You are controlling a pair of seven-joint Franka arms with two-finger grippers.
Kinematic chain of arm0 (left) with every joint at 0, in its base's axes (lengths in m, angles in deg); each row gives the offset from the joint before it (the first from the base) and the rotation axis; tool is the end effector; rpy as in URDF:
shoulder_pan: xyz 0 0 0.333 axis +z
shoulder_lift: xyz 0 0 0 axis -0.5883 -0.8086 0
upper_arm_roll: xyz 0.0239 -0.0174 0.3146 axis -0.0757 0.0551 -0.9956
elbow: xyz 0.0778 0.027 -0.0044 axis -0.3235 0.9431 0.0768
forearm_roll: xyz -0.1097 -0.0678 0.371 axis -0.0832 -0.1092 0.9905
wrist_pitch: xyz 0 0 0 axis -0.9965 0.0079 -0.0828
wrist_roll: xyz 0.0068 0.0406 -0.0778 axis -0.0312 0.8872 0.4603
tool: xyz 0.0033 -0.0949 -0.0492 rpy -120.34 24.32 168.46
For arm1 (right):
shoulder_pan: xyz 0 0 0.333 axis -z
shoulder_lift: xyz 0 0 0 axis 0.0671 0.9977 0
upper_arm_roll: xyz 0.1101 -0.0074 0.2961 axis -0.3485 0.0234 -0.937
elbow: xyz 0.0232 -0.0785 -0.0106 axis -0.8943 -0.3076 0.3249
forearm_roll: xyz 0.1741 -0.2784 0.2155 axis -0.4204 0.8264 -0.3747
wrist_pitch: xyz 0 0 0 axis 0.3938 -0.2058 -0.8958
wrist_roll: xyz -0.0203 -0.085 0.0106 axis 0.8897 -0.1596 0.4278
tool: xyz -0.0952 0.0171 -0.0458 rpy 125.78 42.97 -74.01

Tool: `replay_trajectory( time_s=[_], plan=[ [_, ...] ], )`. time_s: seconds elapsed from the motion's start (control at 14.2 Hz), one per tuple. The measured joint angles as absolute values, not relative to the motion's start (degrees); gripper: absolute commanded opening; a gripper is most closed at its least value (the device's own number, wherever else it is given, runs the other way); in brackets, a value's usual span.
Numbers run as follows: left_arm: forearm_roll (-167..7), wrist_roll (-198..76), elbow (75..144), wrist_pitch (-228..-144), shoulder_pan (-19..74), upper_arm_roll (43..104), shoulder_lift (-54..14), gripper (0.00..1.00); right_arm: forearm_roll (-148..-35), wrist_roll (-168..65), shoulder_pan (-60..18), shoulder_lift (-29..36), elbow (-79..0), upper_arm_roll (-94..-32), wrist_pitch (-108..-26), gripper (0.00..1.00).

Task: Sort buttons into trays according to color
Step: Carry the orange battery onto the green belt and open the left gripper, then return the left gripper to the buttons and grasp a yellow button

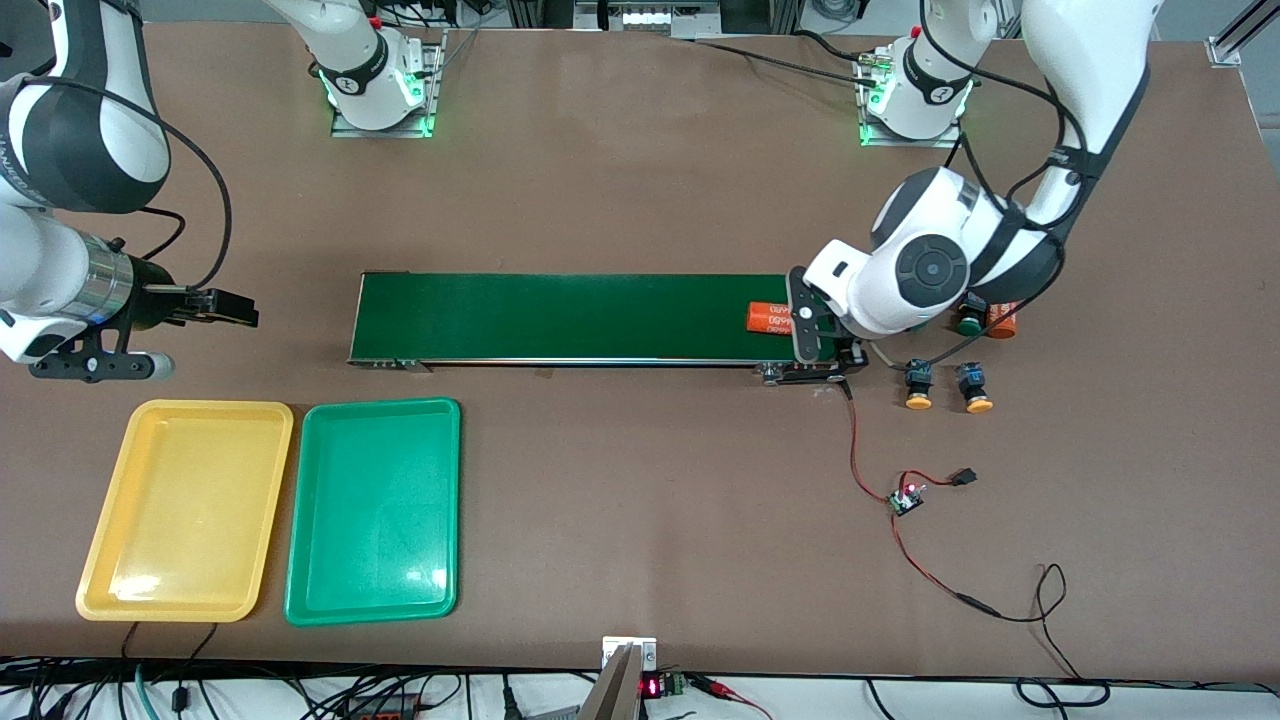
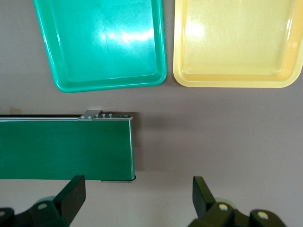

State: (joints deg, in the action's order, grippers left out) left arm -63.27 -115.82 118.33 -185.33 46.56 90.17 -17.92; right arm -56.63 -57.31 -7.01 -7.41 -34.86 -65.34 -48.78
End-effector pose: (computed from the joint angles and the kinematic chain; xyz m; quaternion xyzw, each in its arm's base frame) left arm 0.5568 -0.2261 0.3084 0.7835 -0.6114 -0.0808 0.0760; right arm 0.6117 0.0065 0.4703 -0.9963 0.0095 0.0849 0.0110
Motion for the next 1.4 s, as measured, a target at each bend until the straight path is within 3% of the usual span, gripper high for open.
replay_trajectory(
  time_s=[0.7, 0.91, 1.19, 1.4],
  plan=[
    [-63.23, -71.73, 115.84, -181.03, 53.44, 87.46, -18.80, 1.00, -56.64, -57.31, -6.94, -7.41, -34.88, -65.27, -48.76, 1.00],
    [-55.62, -63.10, 116.17, -181.19, 53.41, 85.78, -20.64, 1.00, -56.64, -57.31, -6.94, -7.40, -34.89, -65.27, -48.76, 1.00],
    [-49.97, -59.39, 116.78, -185.37, 55.04, 84.61, -24.56, 1.00, -56.65, -57.31, -6.94, -7.40, -34.91, -65.27, -48.76, 1.00],
    [-49.83, -58.87, 120.45, -193.41, 56.44, 84.52, -25.89, 1.00, -56.65, -57.31, -6.94, -7.39, -34.92, -65.27, -48.75, 1.00]
  ],
)
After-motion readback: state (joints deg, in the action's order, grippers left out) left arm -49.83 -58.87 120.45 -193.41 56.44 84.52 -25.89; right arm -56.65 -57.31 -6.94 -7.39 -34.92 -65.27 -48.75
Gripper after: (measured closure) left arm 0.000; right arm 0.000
